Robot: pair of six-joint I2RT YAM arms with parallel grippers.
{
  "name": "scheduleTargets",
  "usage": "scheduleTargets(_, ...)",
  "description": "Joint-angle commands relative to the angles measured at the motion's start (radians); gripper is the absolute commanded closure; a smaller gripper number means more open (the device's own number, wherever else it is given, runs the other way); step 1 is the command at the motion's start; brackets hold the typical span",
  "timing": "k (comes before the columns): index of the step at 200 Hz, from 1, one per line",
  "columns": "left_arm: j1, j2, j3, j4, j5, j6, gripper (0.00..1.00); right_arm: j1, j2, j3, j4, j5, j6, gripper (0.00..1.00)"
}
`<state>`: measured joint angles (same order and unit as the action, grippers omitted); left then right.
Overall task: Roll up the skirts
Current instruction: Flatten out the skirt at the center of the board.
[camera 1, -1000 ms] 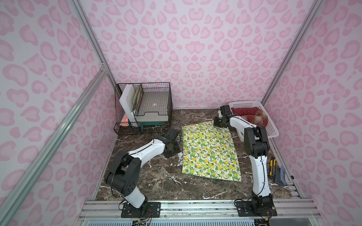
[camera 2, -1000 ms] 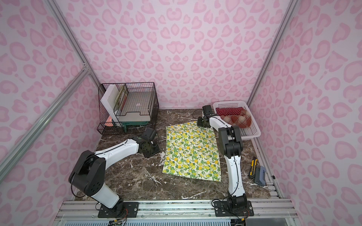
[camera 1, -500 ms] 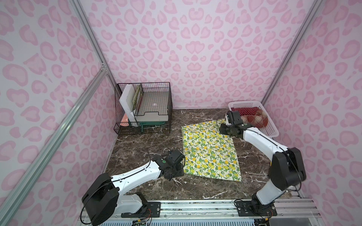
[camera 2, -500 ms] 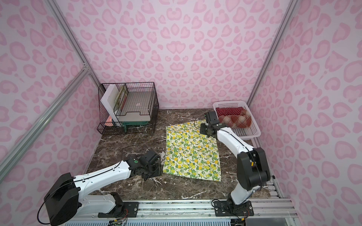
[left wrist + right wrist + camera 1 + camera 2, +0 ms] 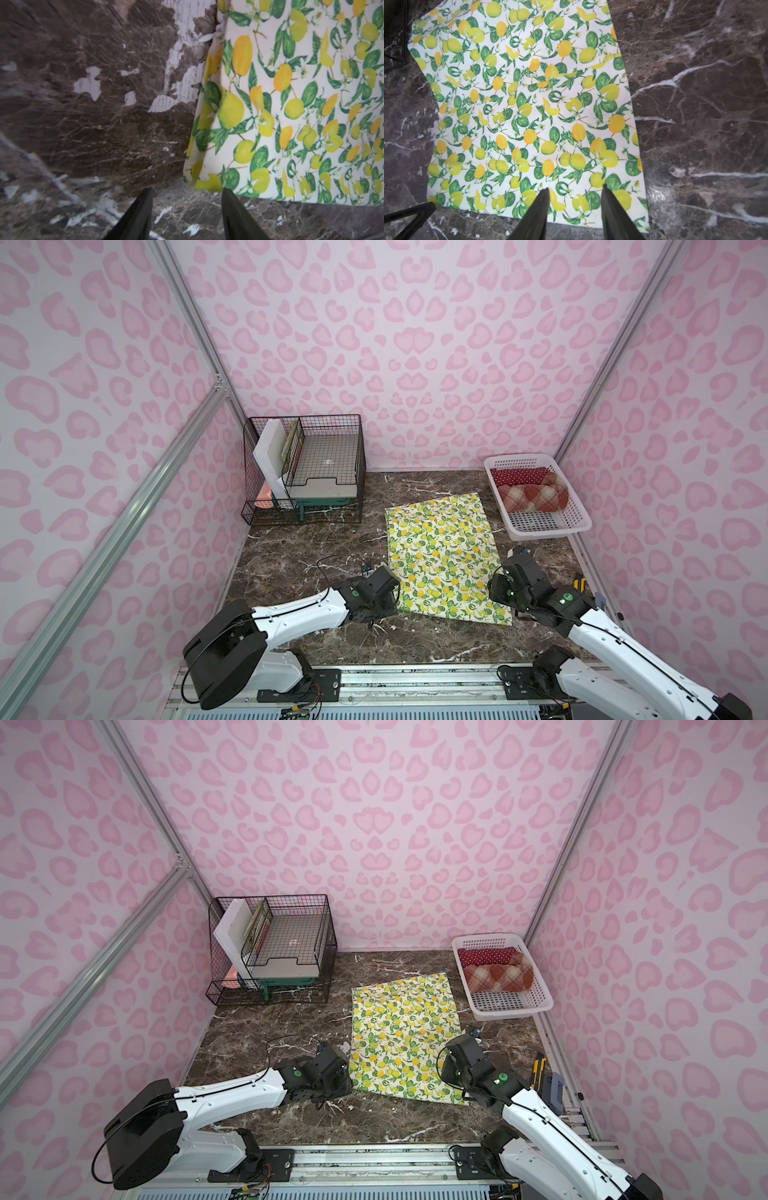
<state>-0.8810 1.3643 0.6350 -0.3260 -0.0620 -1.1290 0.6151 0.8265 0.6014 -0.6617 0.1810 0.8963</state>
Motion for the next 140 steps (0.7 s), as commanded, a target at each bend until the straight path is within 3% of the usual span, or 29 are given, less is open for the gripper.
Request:
scheduleTargets(1,-0.001,0.051,-0.009,0.053,0.015,-0.07,0.45,0.011,-0.008,-0.009,-0.031,0.034,0.116,0.54)
scheduleTargets(27,-0.001,0.114,-0.022,0.069,0.011,-0.114,0.55,0.011,-0.064,-0.07,-0.01,0.065,0.188,0.54)
scheduleTargets(53,-0.001,0.123,-0.028,0.054,-0.028,-0.123,0.73,0.008,-0.076,-0.113,0.009,0.05,0.22,0.54)
scheduleTargets(71,0.0,0.101,-0.012,0.003,-0.085,-0.105,0.87,0.012,-0.052,-0.131,0.008,0.03,0.243,0.55)
scheduleTargets(77,0.003,0.091,-0.003,-0.027,-0.109,-0.096,1.0,0.019,-0.048,-0.14,0.016,0.027,0.248,0.55)
scheduleTargets(101,0.037,0.06,0.018,-0.11,-0.18,-0.054,1.0,0.047,-0.017,-0.155,0.01,0.028,0.278,0.55)
scheduleTargets(140,0.086,0.098,0.024,-0.068,-0.098,0.015,1.0,0.134,0.009,-0.159,-0.068,0.002,0.367,0.54)
